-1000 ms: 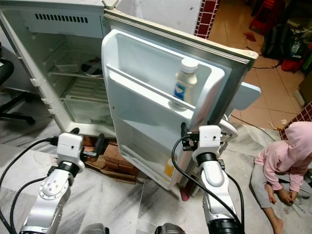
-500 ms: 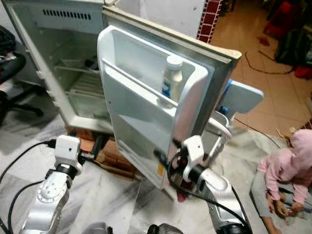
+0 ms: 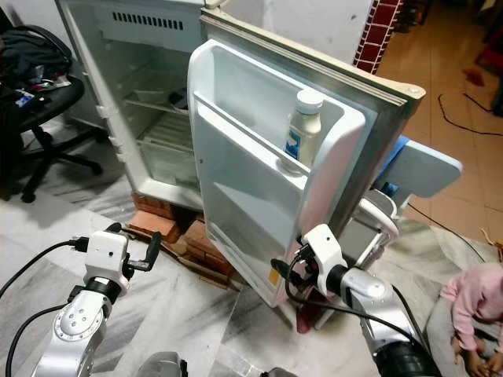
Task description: Restocking fridge
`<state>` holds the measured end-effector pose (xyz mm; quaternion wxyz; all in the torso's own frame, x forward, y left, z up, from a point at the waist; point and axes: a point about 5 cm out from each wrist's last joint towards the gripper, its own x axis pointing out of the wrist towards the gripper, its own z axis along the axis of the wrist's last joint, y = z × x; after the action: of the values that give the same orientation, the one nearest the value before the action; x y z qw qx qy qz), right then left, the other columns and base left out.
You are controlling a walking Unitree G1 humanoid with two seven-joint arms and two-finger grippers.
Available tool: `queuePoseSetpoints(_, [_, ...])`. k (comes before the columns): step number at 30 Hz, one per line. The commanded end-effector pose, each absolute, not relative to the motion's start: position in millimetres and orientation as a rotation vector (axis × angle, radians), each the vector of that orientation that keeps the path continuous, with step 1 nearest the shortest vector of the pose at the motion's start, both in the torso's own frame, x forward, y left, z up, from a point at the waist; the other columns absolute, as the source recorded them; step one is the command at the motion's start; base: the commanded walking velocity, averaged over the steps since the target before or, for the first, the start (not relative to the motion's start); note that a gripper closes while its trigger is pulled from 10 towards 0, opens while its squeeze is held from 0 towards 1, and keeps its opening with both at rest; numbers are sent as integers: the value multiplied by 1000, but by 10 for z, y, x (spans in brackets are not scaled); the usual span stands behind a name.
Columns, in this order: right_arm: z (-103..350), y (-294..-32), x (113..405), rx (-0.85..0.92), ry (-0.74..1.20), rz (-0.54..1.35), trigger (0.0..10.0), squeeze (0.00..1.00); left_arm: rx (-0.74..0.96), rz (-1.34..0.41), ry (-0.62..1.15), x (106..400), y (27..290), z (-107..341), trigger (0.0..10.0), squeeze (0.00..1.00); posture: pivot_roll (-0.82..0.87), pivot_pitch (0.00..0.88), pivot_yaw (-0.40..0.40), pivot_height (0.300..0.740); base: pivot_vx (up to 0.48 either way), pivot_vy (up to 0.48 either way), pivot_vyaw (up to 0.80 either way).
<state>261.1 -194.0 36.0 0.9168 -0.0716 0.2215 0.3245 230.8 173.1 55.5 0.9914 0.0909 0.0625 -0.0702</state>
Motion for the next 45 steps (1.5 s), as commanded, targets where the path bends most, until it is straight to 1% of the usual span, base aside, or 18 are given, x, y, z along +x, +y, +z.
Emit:
queuePoseSetpoints(1, [383,-1991,2648,-177,447,656,10000,0,185,-145,125,2330,1708,566,10000,0,105,46,-36,740,0,-375,0])
queuePoseSetpoints(7, [366,-1975,2657,-193,447,678,10000,0,182,-146,131,2328,1709,552,10000,0,105,47,-38,740,0,-303,0])
queuePoseSetpoints(12, [336,-1964,2645,-191,463,688,10000,0,175,-145,131,2326,1716,546,10000,0,107,47,-38,740,0,0,0])
queuePoseSetpoints(16, [337,-2024,2700,-222,457,615,10000,0,181,-127,125,2326,1735,556,10000,0,107,48,-37,740,0,0,0])
queuePoseSetpoints(18, [386,-2058,2766,-215,423,559,10000,0,201,-99,127,2322,1760,556,10000,0,107,50,-35,740,0,0,0])
queuePoseSetpoints(20, [547,-2099,2903,-188,313,462,10000,0,217,-12,149,2291,1854,537,10000,0,109,54,-33,740,0,0,0])
queuePoseSetpoints(24, [710,-2111,3013,-176,211,395,10000,0,225,41,213,2220,1951,464,10000,0,116,59,-34,740,0,0,0])
queuePoseSetpoints(25, [710,-2111,3013,-176,211,395,10000,0,225,41,213,2220,1951,464,10000,0,116,59,-34,740,0,0,0])
queuePoseSetpoints(27, [939,-2100,3200,-105,86,248,10000,0,160,53,298,2111,2021,346,10000,0,124,62,-37,740,0,0,0])
queuePoseSetpoints(32, [1114,-1994,3336,-31,14,201,10000,0,176,38,285,2161,1998,413,10000,0,136,74,-45,740,0,0,0])
queuePoseSetpoints(35, [1241,-1775,3355,113,-31,333,10000,0,169,4,275,2174,1949,448,10000,0,136,79,-45,740,0,0,0])
queuePoseSetpoints(37, [1337,-1575,3277,237,-56,510,10000,0,176,-19,284,2162,1930,433,10000,0,132,79,-47,740,0,0,0])
queuePoseSetpoints(39, [1400,-1470,3208,308,-69,614,10000,0,179,-28,290,2158,1927,424,10000,0,132,79,-47,740,0,0,0])
queuePoseSetpoints(40, [1530,-1322,3027,422,-76,817,10000,0,192,8,287,2137,1976,432,10000,0,139,79,-51,740,0,0,0])
queuePoseSetpoints(41, [1588,-1267,2944,464,-81,898,10000,0,199,29,285,2124,2003,439,10000,0,139,79,-51,740,0,0,0])
queuePoseSetpoints(42, [1588,-1267,2944,464,-81,898,10000,0,199,29,285,2124,2003,439,10000,0,139,79,-51,740,0,0,0])
queuePoseSetpoints(43, [1664,-1212,2828,517,-79,1003,10000,0,205,69,277,2088,2059,456,10000,0,151,83,-57,740,0,0,0])
queuePoseSetpoints(45, [1685,-1200,2790,534,-73,1036,10000,0,205,85,273,2069,2083,464,10000,0,151,83,-57,740,0,0,0])
